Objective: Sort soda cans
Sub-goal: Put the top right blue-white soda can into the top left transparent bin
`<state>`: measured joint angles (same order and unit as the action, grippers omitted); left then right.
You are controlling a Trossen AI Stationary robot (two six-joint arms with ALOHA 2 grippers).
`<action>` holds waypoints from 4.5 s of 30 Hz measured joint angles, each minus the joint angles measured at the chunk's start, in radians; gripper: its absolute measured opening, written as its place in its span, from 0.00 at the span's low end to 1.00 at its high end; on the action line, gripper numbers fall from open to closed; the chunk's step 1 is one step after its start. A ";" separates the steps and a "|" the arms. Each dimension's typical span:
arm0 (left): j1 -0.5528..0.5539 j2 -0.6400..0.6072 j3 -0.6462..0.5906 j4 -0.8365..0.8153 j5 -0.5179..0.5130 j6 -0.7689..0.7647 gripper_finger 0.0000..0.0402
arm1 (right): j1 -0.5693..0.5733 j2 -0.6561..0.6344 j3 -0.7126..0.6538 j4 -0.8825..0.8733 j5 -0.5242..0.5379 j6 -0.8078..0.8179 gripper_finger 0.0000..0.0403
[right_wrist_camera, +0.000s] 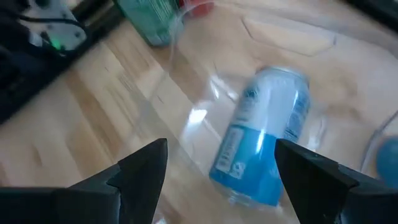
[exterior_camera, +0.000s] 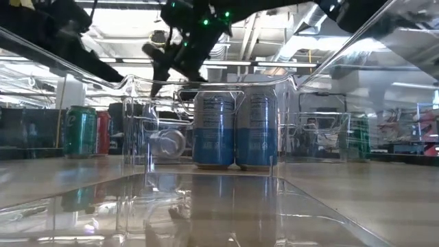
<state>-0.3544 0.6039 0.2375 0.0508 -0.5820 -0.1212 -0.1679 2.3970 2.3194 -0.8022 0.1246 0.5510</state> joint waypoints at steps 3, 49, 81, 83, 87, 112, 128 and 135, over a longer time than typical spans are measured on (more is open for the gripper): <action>-0.013 -0.071 0.000 -0.090 -0.079 -0.051 0.44 | -0.018 0.043 0.000 0.026 -0.051 0.044 0.78; 0.541 0.441 0.551 -0.643 0.310 0.449 0.44 | 0.135 -0.439 0.000 -0.614 0.179 -0.277 0.78; 0.730 1.001 0.781 -0.748 0.341 1.241 0.44 | 0.130 -0.582 -0.002 -0.769 0.289 -0.376 0.78; 0.729 1.012 0.780 -0.715 0.342 1.218 0.45 | 0.126 -0.585 -0.001 -0.769 0.289 -0.377 0.78; 0.727 1.006 0.779 -0.711 0.347 1.154 0.50 | 0.125 -0.586 -0.001 -0.769 0.289 -0.377 0.78; 0.704 1.086 0.781 -0.587 0.483 1.267 0.83 | 0.155 -0.584 -0.001 -0.768 0.288 -0.359 0.78; 0.732 1.103 0.782 -0.618 0.544 1.110 0.73 | 0.162 -0.584 -0.001 -0.744 0.288 -0.342 0.78; 0.731 1.105 0.785 -0.621 0.532 1.024 0.73 | 0.174 -0.584 -0.001 -0.745 0.287 -0.338 0.78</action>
<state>0.3770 1.7087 1.0225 -0.5703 -0.0501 0.9029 0.0062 1.8126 2.3184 -1.5475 0.4119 0.2134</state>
